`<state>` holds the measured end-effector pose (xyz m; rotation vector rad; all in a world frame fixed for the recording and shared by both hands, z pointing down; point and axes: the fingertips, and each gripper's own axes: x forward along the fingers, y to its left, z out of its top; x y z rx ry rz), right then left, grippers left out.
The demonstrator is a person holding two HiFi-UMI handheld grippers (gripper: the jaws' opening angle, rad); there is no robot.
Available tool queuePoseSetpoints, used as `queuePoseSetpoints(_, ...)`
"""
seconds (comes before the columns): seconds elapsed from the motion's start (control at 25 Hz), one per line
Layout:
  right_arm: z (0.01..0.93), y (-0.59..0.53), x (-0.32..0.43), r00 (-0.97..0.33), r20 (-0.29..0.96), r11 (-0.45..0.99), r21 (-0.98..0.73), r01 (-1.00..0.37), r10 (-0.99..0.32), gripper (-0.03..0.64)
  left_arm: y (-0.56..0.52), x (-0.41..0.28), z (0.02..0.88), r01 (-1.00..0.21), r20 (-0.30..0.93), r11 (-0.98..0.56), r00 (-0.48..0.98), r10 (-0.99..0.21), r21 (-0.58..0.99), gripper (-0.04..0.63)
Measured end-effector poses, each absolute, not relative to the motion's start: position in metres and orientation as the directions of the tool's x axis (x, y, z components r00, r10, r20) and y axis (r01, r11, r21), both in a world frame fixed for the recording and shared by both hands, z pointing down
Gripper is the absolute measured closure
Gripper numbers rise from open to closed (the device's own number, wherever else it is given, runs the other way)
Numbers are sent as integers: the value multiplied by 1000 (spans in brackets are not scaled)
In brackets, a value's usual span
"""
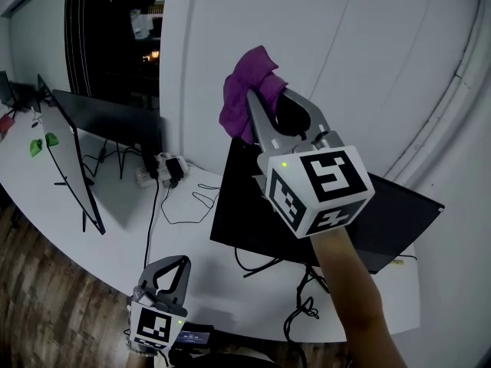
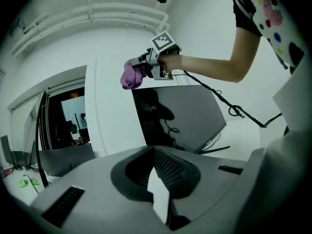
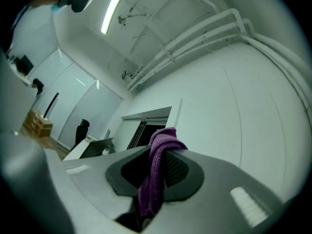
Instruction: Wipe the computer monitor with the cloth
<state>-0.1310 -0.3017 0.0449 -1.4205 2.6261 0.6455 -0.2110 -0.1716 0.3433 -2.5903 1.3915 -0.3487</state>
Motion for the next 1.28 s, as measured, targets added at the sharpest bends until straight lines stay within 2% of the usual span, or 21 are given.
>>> queuePoseSetpoints(0.2,29,-306,-136,-566,-267,301,633,-713,-780,552,-169,-209,344,-797,120,-540,528,-841,-270,591)
queuePoseSetpoints(0.32,42,-309,-144,-594,-207,196,817,-541,-777,552,-167,-209,345,-803,122,-534,522,-844,-265,591)
queuePoseSetpoints(0.48,74,-318,-150,-599,-89,126,943,-307,-796,552,-165,-208,342,-803,118,-531,520,-846,-270,591)
queuePoseSetpoints(0.68,108,-325,-147,-583,4,54,996,-69,-812,552,-161,-204,341,-811,118,-523,511,-852,-264,591)
queuePoseSetpoints(0.92,139,-321,-144,-556,77,-56,974,219,-828,554,-158,-198,342,-813,122,-518,505,-855,-266,591)
queuePoseSetpoints(1.12,152,-321,-136,-538,106,-84,945,317,-836,554,-154,-190,341,-817,121,-511,498,-859,-268,591)
queuePoseSetpoints(1.28,156,-319,-130,-535,112,-80,943,323,-838,554,-152,-185,343,-819,126,-509,494,-860,-265,591)
